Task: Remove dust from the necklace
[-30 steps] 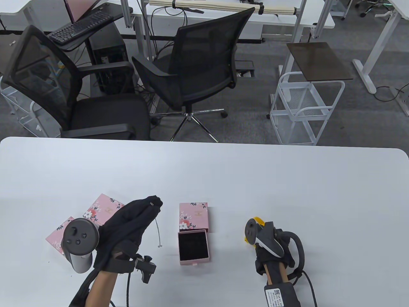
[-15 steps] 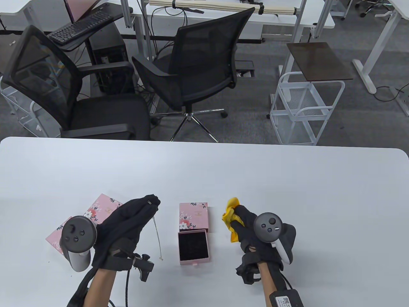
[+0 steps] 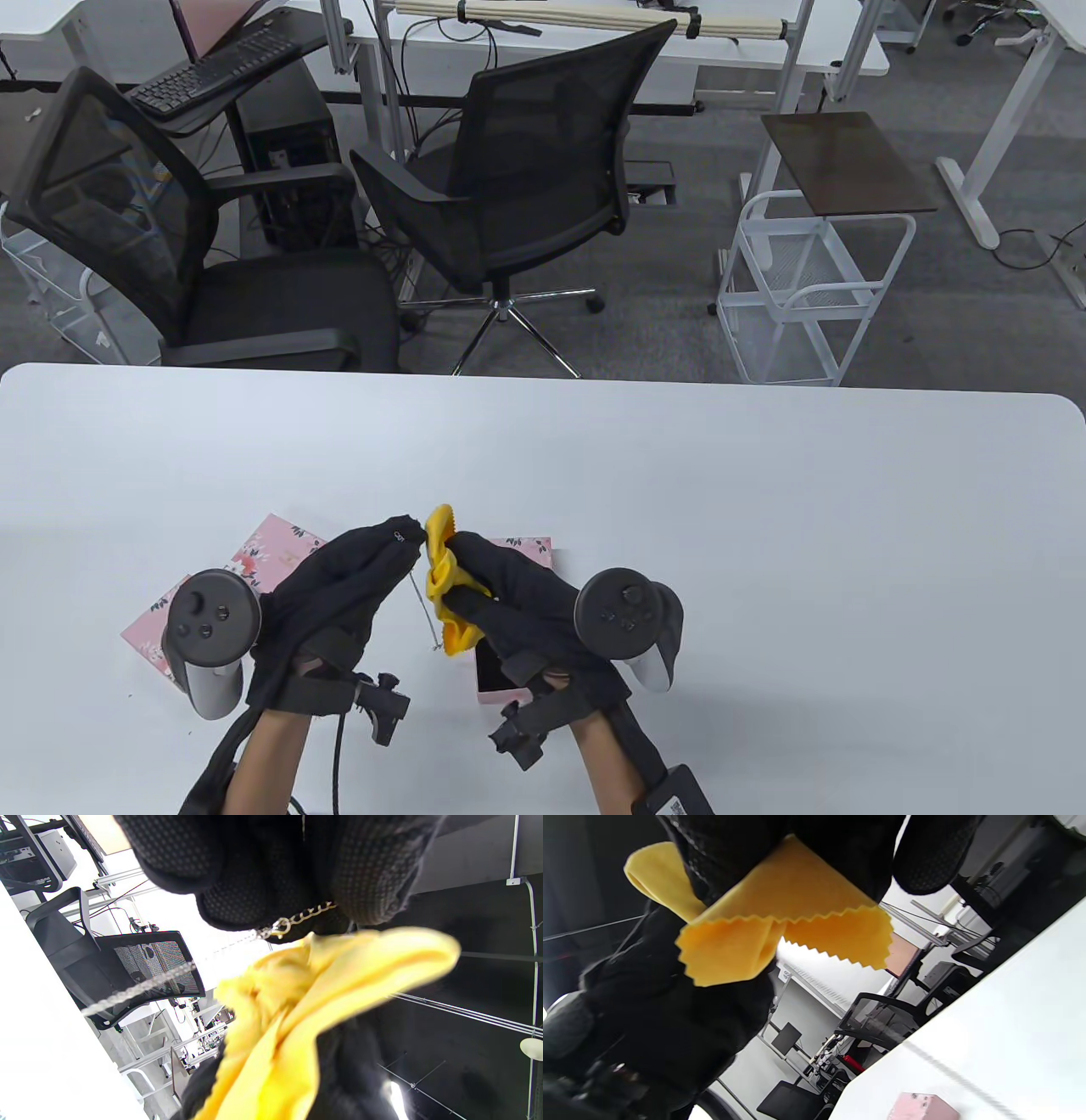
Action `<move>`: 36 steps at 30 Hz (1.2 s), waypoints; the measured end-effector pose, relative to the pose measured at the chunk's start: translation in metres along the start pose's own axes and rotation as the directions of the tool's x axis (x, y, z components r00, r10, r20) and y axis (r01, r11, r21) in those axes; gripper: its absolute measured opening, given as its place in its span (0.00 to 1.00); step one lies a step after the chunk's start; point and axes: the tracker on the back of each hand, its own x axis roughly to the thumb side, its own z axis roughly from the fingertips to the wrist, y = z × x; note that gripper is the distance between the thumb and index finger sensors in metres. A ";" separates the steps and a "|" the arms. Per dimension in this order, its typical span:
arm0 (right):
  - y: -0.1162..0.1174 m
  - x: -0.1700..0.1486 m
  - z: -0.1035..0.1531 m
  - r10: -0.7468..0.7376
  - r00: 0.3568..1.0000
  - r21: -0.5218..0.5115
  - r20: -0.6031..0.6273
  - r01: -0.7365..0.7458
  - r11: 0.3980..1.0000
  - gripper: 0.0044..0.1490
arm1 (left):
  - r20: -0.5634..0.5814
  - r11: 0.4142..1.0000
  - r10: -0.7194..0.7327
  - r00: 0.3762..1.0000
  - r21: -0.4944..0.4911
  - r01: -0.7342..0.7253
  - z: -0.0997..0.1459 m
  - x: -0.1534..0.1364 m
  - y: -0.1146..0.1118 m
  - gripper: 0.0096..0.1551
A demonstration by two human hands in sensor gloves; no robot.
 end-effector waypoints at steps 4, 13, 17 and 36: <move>0.017 0.007 0.002 0.104 0.994 -0.109 0.018 -0.101 0.989 0.38 | -0.014 1.000 0.012 1.000 0.016 -0.012 -0.001 -0.003 0.002 0.19; 0.025 0.025 0.009 0.401 0.916 -0.295 -0.016 -0.388 0.873 0.42 | -0.013 1.000 -0.009 1.000 -0.015 0.009 0.000 0.001 -0.007 0.19; 0.031 0.030 0.013 0.457 0.888 -0.359 -0.044 -0.441 0.823 0.43 | -0.002 0.999 -0.031 1.000 -0.036 0.030 0.002 0.006 -0.012 0.20; 0.031 0.021 0.009 0.352 0.933 -0.310 -0.076 -0.357 0.881 0.24 | 0.060 0.990 -0.139 0.989 -0.020 0.140 0.004 0.013 -0.016 0.19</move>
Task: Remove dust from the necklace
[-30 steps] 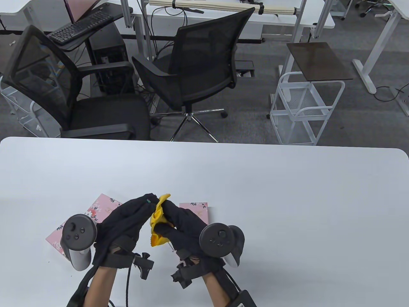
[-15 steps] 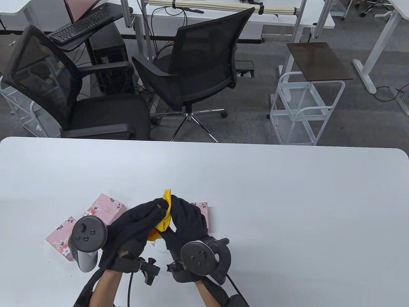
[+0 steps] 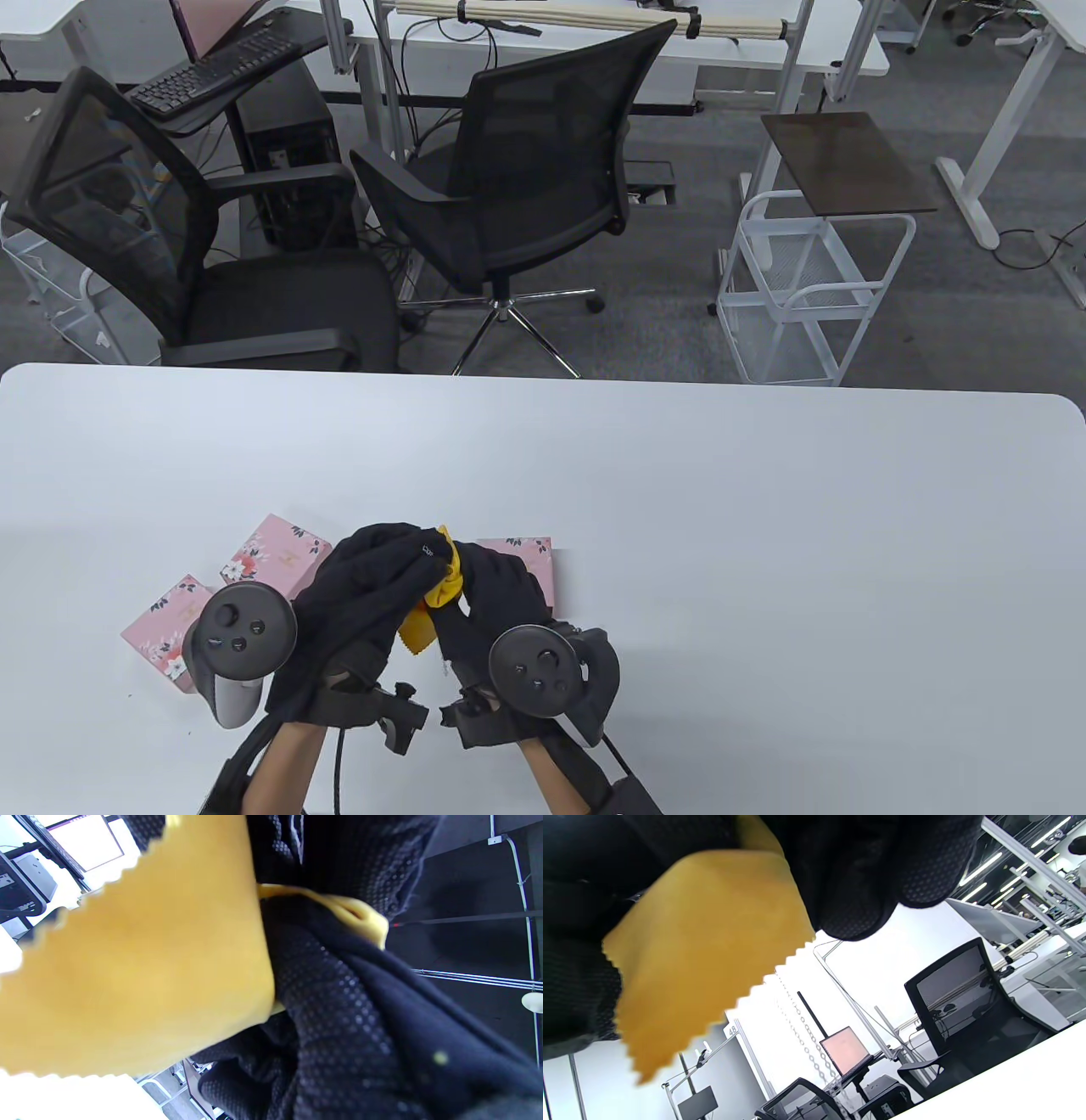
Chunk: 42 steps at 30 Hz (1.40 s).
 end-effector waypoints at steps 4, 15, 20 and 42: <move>0.002 -0.001 -0.002 -0.053 0.998 0.063 0.032 0.050 0.997 0.24 | 0.004 0.999 0.033 0.999 0.001 -0.033 0.000 -0.002 0.002 0.19; 0.007 -0.007 -0.003 -0.183 0.982 0.116 -0.042 0.187 0.976 0.23 | -0.006 0.995 0.099 0.995 -0.010 -0.099 -0.002 -0.010 0.010 0.19; 0.006 -0.006 -0.004 -0.222 0.974 0.152 -0.042 0.226 0.962 0.31 | -0.028 0.993 0.111 0.993 -0.037 -0.112 -0.003 -0.012 0.009 0.19; 0.006 -0.002 -0.001 -0.179 0.983 0.094 -0.040 0.182 0.979 0.24 | -0.001 0.996 0.074 0.997 -0.048 -0.074 -0.002 -0.008 0.010 0.19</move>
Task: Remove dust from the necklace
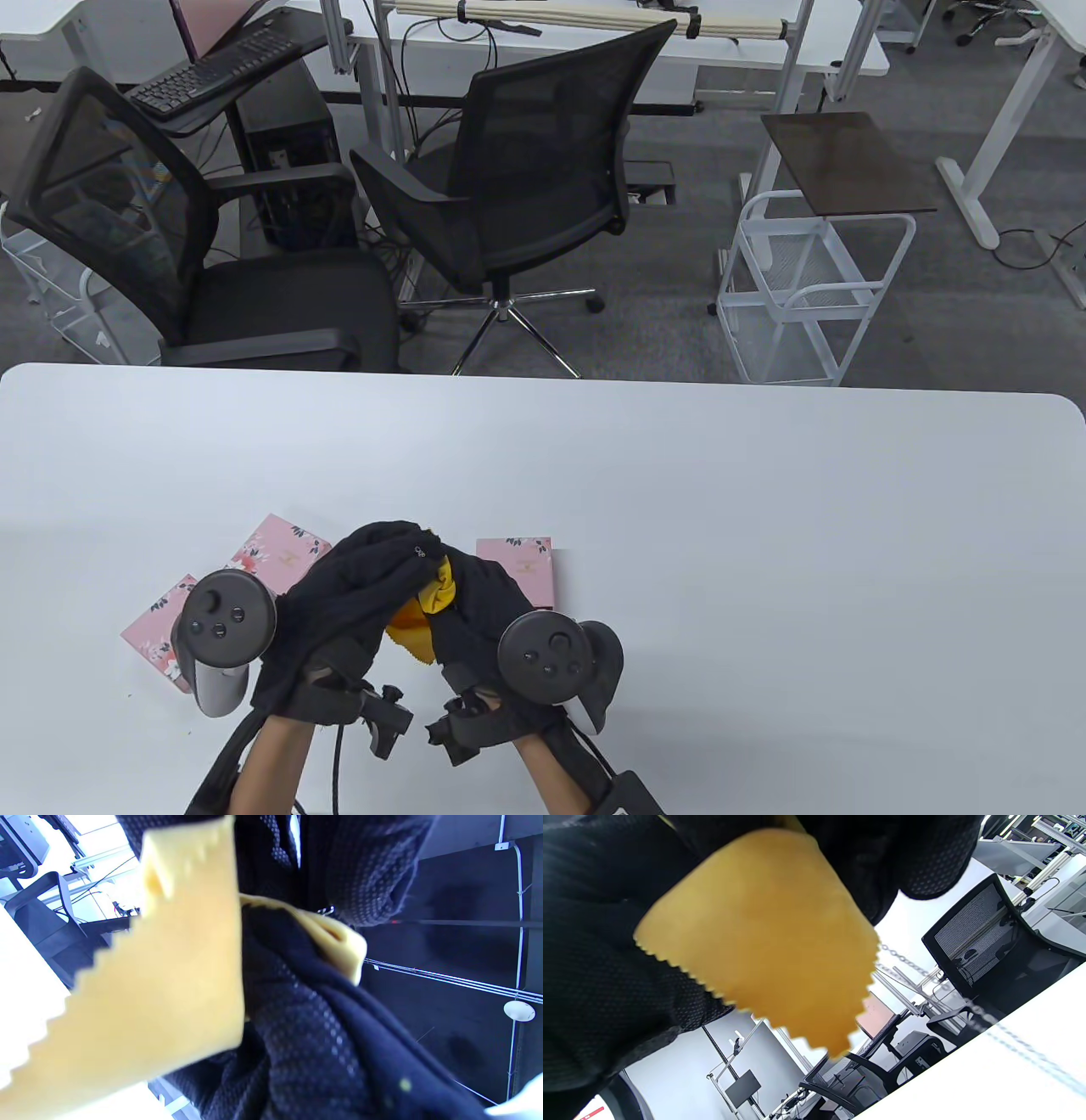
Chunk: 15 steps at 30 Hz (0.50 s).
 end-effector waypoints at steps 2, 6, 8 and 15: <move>0.000 0.001 0.000 0.020 1.000 -0.005 -0.001 -0.020 1.000 0.24 | 0.004 1.000 -0.011 1.000 0.016 0.011 0.000 0.001 0.002 0.19; 0.001 0.002 0.001 0.041 0.999 0.004 0.032 -0.042 0.999 0.24 | 0.011 0.999 0.013 1.000 0.033 -0.013 0.001 0.001 0.002 0.19; 0.001 0.005 0.001 0.045 0.997 0.031 0.059 -0.047 0.998 0.24 | 0.012 0.999 0.006 1.000 0.037 -0.007 0.002 0.001 0.002 0.19; 0.000 0.004 -0.001 0.017 0.999 0.061 0.044 -0.019 0.998 0.24 | 0.026 0.998 0.010 1.000 0.065 -0.012 0.003 0.001 0.005 0.18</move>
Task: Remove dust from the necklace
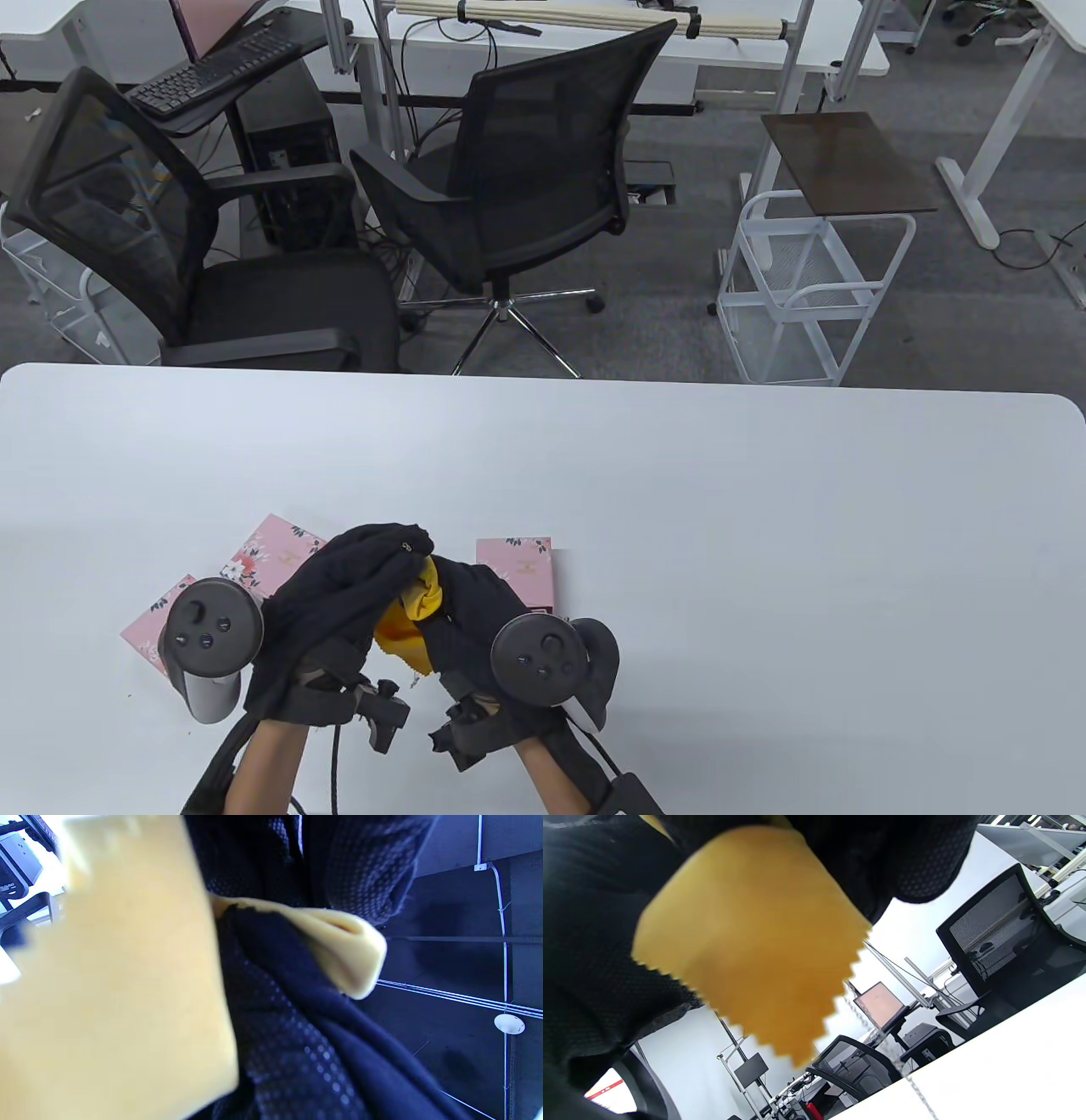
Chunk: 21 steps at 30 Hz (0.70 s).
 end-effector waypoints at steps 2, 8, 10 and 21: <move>0.000 -0.002 0.000 0.015 1.000 -0.017 -0.001 -0.015 1.000 0.24 | 0.006 1.000 0.020 1.000 0.003 -0.020 0.000 0.000 0.000 0.18; 0.002 -0.002 -0.001 0.002 1.000 0.022 0.013 -0.003 1.000 0.23 | 0.008 1.000 0.012 1.000 0.003 -0.012 0.001 0.000 0.000 0.18; 0.002 -0.003 -0.001 0.017 1.000 0.024 0.007 -0.017 1.000 0.23 | 0.010 1.000 0.016 1.000 0.006 -0.016 0.001 0.001 0.001 0.18; 0.008 -0.007 -0.001 -0.008 1.000 0.057 -0.002 0.008 0.998 0.23 | 0.008 0.999 0.031 0.999 0.012 -0.031 0.001 0.001 0.005 0.18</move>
